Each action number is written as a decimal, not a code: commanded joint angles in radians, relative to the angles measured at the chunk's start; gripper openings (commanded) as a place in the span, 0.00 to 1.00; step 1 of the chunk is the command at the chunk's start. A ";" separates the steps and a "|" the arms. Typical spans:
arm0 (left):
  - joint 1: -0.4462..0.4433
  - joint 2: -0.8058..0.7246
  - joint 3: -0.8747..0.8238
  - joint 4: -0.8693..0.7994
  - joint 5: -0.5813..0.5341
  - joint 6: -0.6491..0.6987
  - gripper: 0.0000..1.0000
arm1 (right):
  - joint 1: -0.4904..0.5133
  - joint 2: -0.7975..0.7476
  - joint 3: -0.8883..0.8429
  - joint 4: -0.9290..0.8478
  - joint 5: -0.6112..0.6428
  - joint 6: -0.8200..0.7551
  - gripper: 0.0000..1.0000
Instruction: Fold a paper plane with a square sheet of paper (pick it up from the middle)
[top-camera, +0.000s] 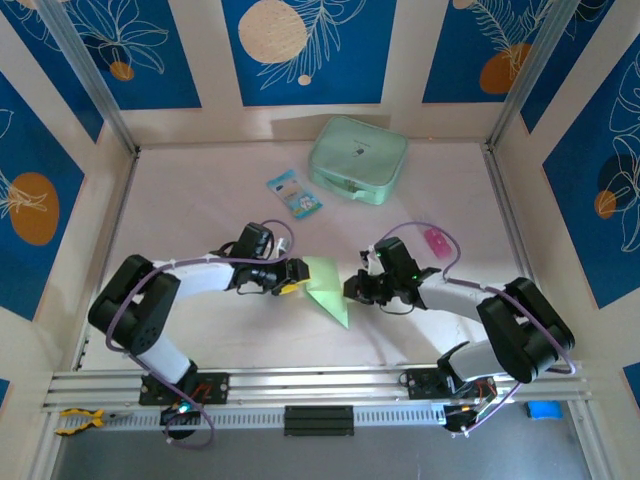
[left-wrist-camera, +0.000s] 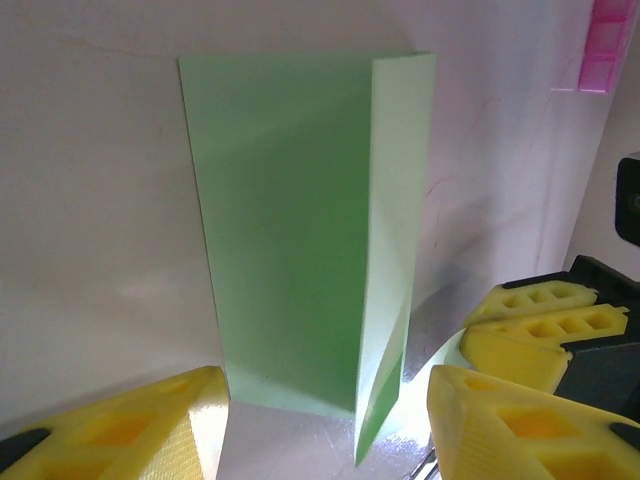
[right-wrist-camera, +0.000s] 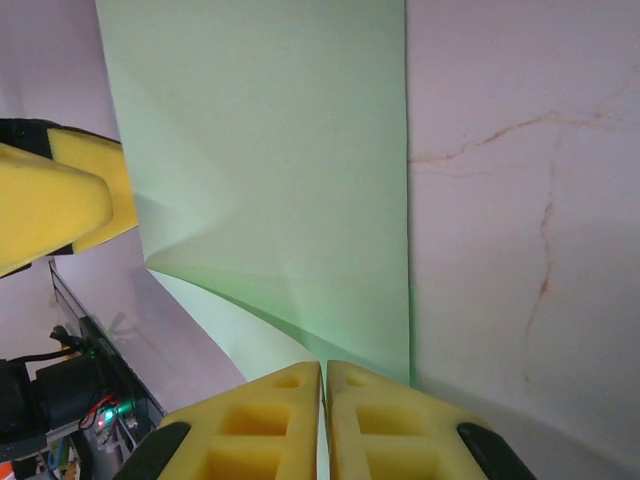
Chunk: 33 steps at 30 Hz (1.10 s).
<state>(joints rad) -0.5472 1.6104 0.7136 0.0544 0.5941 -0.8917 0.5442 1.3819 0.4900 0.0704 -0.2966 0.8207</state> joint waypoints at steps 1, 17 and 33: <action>0.009 0.032 0.019 0.057 0.049 -0.027 0.55 | -0.008 -0.021 -0.021 0.038 -0.037 0.017 0.12; 0.009 0.117 0.060 0.186 0.120 -0.081 0.13 | -0.015 -0.028 0.011 -0.028 -0.017 0.013 0.23; 0.003 -0.055 -0.021 0.093 -0.090 -0.122 0.00 | 0.432 -0.267 0.021 -0.164 0.755 -0.282 0.57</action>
<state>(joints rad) -0.5472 1.5753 0.6983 0.1688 0.5335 -0.9977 0.8993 1.1107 0.5388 -0.1478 0.2264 0.6666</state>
